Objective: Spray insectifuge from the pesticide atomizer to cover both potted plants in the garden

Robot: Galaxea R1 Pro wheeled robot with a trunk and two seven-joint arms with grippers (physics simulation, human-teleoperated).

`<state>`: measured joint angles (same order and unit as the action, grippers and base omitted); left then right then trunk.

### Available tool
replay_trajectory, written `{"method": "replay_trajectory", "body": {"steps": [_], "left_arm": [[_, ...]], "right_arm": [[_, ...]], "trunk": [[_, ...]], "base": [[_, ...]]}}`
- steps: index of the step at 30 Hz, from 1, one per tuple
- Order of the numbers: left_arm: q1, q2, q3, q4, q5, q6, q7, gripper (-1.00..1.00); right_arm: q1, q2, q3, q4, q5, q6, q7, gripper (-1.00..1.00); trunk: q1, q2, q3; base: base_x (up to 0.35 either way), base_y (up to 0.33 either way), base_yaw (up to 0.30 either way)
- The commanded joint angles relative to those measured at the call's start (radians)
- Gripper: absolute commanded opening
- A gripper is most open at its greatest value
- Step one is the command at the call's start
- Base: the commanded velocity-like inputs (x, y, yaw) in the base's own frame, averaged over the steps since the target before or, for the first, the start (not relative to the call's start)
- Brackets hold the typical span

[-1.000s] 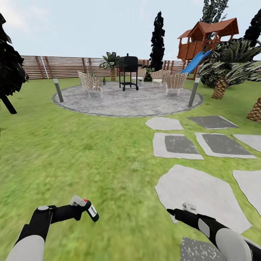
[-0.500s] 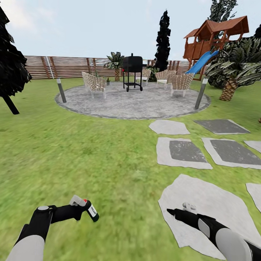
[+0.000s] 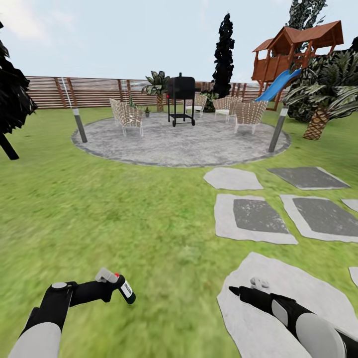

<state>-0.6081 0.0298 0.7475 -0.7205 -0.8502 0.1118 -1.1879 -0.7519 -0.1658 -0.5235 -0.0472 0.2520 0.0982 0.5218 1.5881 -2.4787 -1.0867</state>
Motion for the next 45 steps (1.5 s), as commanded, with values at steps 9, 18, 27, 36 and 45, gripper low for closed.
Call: {"method": "replay_trajectory", "body": {"steps": [9, 18, 27, 36, 45], "left_arm": [[-0.001, -0.001, 0.005, -0.002, -0.004, 0.009, -0.006, -1.00], [-0.001, -0.001, 0.005, -0.002, -0.004, 0.009, -0.006, -1.00], [-0.001, -0.002, 0.005, -0.001, -0.004, 0.009, -0.006, -1.00], [-0.001, -0.002, 0.005, -0.002, -0.004, 0.009, -0.006, -1.00], [-0.001, -0.001, 0.005, -0.001, -0.004, 0.009, -0.006, -1.00]], "right_arm": [[0.000, 0.000, -0.009, -0.002, 0.007, 0.007, 0.004, 1.00], [0.000, 0.000, -0.008, -0.002, 0.007, 0.007, 0.004, 1.00], [0.000, 0.000, -0.008, -0.002, 0.007, 0.007, 0.004, 1.00], [0.000, 0.000, -0.009, -0.002, 0.007, 0.006, 0.004, 1.00], [0.000, 0.000, -0.009, -0.002, 0.007, 0.007, 0.004, 1.00]], "trunk": [[0.000, 0.000, -0.001], [0.000, 0.000, 0.004], [0.000, 0.000, 0.008], [0.000, 0.000, 0.008], [0.000, 0.000, 0.008]], "base": [[0.333, -0.071, 0.000], [0.333, -0.071, 0.000], [0.333, -0.071, 0.000], [0.333, -0.071, 0.084], [0.333, -0.071, 0.027]]}}
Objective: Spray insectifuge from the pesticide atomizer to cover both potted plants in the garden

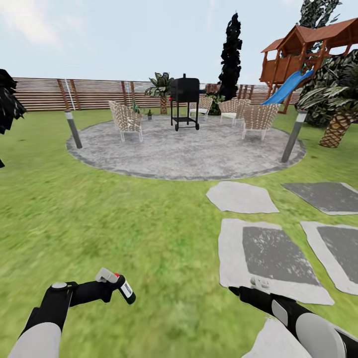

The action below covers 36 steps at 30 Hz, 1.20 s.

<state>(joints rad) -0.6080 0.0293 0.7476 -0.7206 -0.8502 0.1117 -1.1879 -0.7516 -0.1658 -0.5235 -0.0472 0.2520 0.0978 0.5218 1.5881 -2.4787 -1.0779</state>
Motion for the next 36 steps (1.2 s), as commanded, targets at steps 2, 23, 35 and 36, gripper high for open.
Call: {"method": "replay_trajectory", "body": {"steps": [2, 23, 35, 36], "left_arm": [[-0.001, -0.001, 0.004, -0.001, -0.004, 0.009, -0.006, -1.00], [-0.001, 0.000, 0.005, -0.002, -0.004, 0.009, -0.006, -1.00], [-0.001, -0.001, 0.005, -0.001, -0.004, 0.009, -0.006, -1.00], [-0.001, -0.001, 0.004, -0.001, -0.004, 0.009, -0.006, -1.00]], "right_arm": [[0.000, 0.000, -0.009, -0.002, 0.007, 0.007, 0.004, 1.00], [0.000, 0.000, -0.008, -0.002, 0.007, 0.008, 0.004, 1.00], [0.000, 0.000, -0.009, -0.002, 0.007, 0.007, 0.004, 1.00], [0.000, 0.000, -0.009, -0.002, 0.007, 0.007, 0.004, 1.00]], "trunk": [[0.000, 0.000, -0.001], [0.000, 0.000, -0.001], [0.000, 0.000, -0.001], [0.000, 0.000, -0.001]], "base": [[0.333, -0.071, 0.001], [0.333, -0.071, 0.000], [0.333, -0.071, 0.065], [0.333, -0.071, 0.003]]}}
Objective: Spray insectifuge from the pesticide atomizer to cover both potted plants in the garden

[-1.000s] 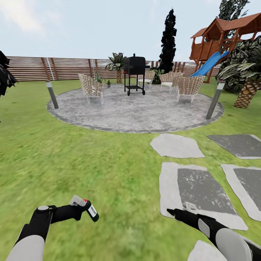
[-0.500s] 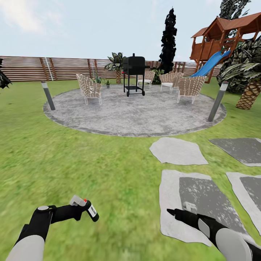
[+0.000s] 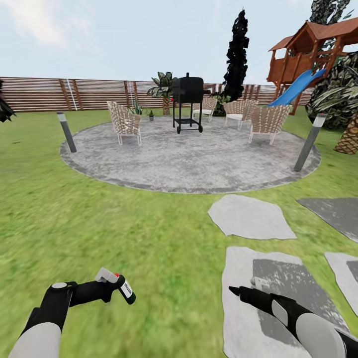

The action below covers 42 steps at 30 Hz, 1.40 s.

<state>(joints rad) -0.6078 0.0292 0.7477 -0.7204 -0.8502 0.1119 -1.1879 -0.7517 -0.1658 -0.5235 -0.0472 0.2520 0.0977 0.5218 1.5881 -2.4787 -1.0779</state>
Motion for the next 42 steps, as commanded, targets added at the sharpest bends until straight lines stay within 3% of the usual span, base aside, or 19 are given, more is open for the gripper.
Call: {"method": "replay_trajectory", "body": {"steps": [1, 42], "left_arm": [[-0.001, -0.001, 0.005, -0.002, -0.004, 0.009, -0.005, -1.00], [-0.001, -0.001, 0.005, -0.002, -0.004, 0.009, -0.005, -1.00]], "right_arm": [[0.000, 0.000, -0.009, -0.002, 0.007, 0.007, 0.004, 1.00], [-0.001, 0.000, -0.009, -0.002, 0.007, 0.007, 0.004, 1.00]], "trunk": [[0.000, 0.000, -0.001], [0.000, 0.000, -0.001]], "base": [[0.333, -0.071, 0.002], [0.333, -0.071, 0.044]]}}
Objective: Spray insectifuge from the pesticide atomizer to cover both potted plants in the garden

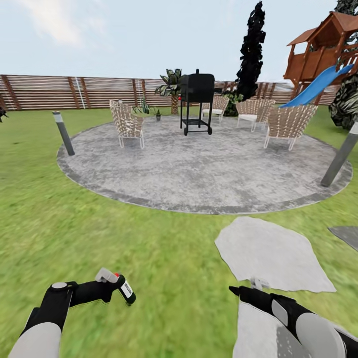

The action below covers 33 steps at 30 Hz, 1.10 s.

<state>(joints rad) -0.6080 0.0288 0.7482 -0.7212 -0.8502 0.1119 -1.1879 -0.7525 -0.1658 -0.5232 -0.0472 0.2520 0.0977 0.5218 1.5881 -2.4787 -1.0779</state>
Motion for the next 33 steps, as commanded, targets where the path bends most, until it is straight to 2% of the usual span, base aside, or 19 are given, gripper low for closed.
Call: {"method": "replay_trajectory", "body": {"steps": [1, 33], "left_arm": [[-0.001, -0.001, 0.005, -0.001, -0.004, 0.009, -0.005, -1.00], [-0.001, -0.001, 0.005, -0.001, -0.004, 0.009, -0.005, -1.00]], "right_arm": [[0.000, 0.000, -0.009, -0.002, 0.007, 0.007, 0.004, 1.00], [0.001, 0.000, -0.009, -0.002, 0.007, 0.007, 0.004, 1.00]], "trunk": [[0.000, 0.000, -0.001], [0.000, 0.000, -0.001]], "base": [[0.333, -0.071, 0.006], [0.334, -0.018, 0.000]]}}
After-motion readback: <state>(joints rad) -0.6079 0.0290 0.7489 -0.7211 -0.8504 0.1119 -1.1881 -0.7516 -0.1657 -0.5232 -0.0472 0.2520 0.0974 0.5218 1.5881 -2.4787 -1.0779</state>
